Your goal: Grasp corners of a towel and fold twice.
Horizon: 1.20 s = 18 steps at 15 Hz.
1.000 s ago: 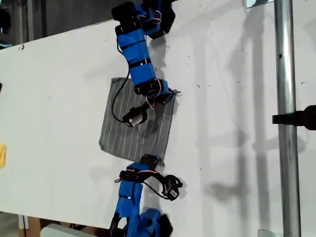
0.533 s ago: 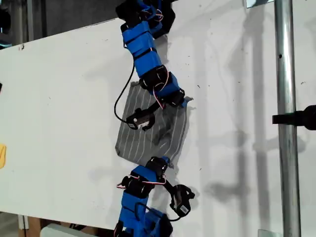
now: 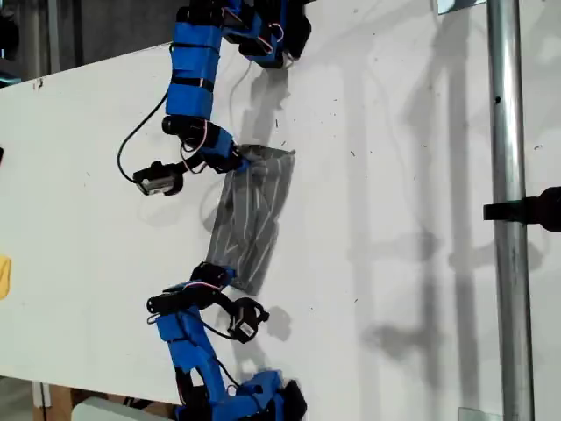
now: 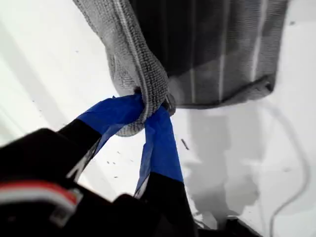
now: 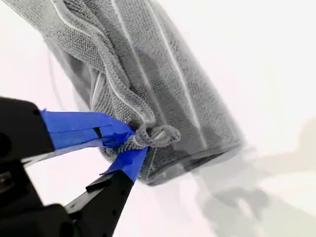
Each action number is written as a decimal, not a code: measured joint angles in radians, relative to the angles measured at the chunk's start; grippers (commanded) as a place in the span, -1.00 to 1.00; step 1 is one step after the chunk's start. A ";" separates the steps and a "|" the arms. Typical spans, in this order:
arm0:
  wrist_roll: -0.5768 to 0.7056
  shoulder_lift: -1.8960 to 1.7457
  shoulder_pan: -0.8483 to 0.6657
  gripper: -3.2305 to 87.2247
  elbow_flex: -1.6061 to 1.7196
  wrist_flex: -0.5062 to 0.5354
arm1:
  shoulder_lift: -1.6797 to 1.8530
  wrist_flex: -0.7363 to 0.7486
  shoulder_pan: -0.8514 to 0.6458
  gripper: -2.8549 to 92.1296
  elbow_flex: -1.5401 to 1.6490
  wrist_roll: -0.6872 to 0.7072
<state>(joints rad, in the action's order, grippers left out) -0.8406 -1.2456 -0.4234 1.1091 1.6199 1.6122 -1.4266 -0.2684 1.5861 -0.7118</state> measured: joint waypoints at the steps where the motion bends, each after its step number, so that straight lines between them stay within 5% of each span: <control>1: 0.078 0.069 -0.069 -0.99 -0.123 0.017 | 0.006 -0.002 -0.097 -0.95 0.000 0.081; 3: 0.195 0.072 -0.173 -0.99 -0.241 0.018 | 0.006 -0.063 -0.238 -0.95 -0.072 0.206; 7: 0.198 0.006 -0.219 -0.99 -0.143 0.026 | 0.087 -0.129 -0.166 -0.95 -0.121 0.189; 15: 0.075 0.341 -0.146 -0.99 -0.156 -0.066 | -0.092 0.153 -0.106 -0.94 0.256 0.061; 18: 0.057 0.353 -0.149 -0.64 -0.156 -0.048 | -0.140 0.210 -0.149 -0.35 0.279 0.058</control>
<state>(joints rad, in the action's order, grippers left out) -0.7839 -0.8928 -0.5722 0.9526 1.5723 1.4726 -1.2164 -0.4172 1.8653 -0.6535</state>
